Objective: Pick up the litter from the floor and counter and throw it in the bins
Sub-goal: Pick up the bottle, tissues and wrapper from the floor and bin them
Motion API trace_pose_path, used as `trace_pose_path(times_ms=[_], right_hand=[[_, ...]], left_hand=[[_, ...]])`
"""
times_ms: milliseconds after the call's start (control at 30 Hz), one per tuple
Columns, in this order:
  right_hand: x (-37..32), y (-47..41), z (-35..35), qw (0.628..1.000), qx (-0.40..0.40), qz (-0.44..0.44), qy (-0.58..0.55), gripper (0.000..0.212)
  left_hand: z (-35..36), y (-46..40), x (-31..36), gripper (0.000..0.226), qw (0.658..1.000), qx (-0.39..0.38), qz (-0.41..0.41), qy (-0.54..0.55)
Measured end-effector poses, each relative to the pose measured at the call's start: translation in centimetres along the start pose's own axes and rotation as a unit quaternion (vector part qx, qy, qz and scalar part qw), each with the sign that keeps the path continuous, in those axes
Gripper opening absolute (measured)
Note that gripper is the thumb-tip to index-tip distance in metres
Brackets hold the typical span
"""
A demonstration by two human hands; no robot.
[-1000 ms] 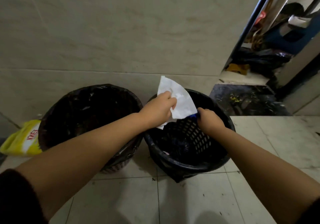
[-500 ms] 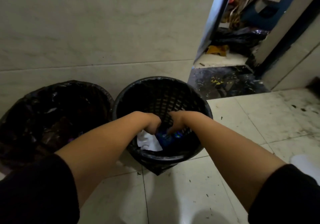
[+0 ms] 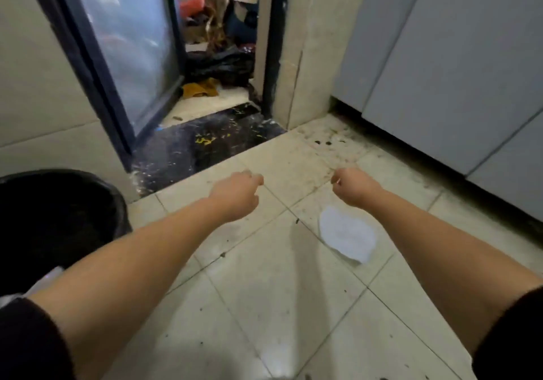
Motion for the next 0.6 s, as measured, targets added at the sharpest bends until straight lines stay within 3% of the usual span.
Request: trace_pose_path(times_ms=[133, 233, 433, 600], right_hand=[[14.1, 0.4, 2.1, 0.991, -0.016, 0.126, -0.033, 0.033], [20.7, 0.2, 5.5, 0.984, -0.027, 0.164, -0.065, 0.037], [26.4, -2.1, 10.8, 0.982, -0.037, 0.155, -0.096, 0.042], [28.4, -3.1, 12.8, 0.984, -0.046, 0.147, -0.093, 0.042]], left_hand=[[6.1, -4.5, 11.8, 0.045, 0.992, -0.083, 0.093, -0.019], [10.5, -7.0, 18.4, 0.054, 0.984, -0.110, 0.139, -0.032], [17.2, -11.1, 25.0, 0.074, 0.970, -0.161, 0.172, -0.061], [20.1, -11.7, 26.8, 0.043, 0.973, -0.151, 0.139, -0.103]])
Point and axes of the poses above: each hand's wrist, its own y-axis away from the middle knuckle, its own z-axis out of the palm, x = y × z, the point moved 1 cm from there along -y, towards the middle knuckle, and after that the axes turned 14 degrees about -y, right-handed, at the moved point
